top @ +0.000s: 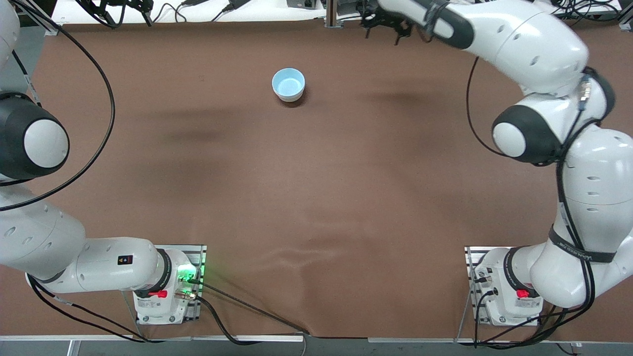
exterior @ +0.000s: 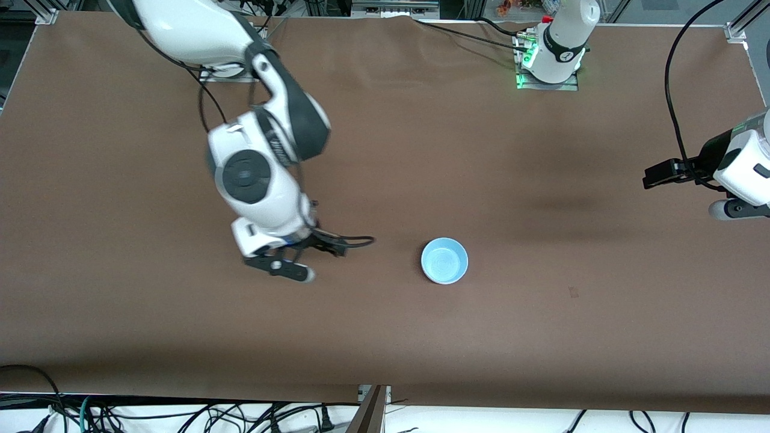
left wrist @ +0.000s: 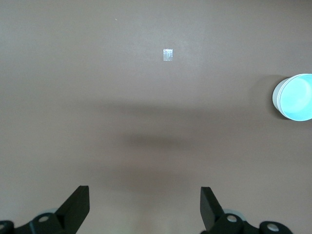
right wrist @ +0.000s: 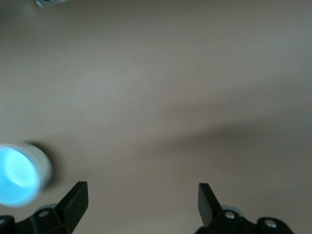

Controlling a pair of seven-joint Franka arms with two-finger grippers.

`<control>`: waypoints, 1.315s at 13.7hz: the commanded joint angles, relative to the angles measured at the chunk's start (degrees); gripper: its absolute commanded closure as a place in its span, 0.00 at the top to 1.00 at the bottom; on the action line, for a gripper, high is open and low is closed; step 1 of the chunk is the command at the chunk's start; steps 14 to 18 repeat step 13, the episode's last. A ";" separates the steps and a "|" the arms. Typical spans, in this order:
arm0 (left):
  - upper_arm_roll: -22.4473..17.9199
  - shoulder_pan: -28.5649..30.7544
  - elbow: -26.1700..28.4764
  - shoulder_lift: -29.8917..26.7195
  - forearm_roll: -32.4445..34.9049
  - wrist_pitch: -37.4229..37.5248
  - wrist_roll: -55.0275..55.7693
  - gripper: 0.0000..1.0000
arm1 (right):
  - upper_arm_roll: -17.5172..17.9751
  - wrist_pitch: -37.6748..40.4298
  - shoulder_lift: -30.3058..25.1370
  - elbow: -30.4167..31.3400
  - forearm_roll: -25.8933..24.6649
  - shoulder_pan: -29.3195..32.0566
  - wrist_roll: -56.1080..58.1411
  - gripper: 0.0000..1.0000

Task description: Stack pink and blue bowls on white bowl

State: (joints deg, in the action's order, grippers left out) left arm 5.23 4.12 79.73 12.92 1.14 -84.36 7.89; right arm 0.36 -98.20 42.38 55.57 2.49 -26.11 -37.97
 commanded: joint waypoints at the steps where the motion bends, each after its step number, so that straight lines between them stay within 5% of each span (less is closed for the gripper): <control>1: 0.05 0.36 -1.33 0.35 -1.40 0.42 -0.86 1.00 | 0.69 4.15 -14.99 15.73 1.37 5.70 14.01 1.00; 4: 0.14 0.27 -1.33 0.44 -1.31 0.42 -0.86 1.00 | -2.80 4.25 -32.93 34.98 1.20 8.18 25.55 1.00; 7: 0.14 0.27 -1.33 0.44 -1.31 0.42 -0.86 1.00 | -5.72 4.42 -40.44 41.89 0.50 8.18 31.18 1.00; 10: 0.14 0.27 -1.33 0.44 -1.31 0.42 -0.86 1.00 | -8.26 5.83 -40.37 40.94 1.11 8.27 32.25 1.00; 18: 0.14 0.27 -1.33 0.44 -1.40 0.42 -0.86 1.00 | -8.53 5.91 -38.61 37.86 1.02 8.53 33.13 1.00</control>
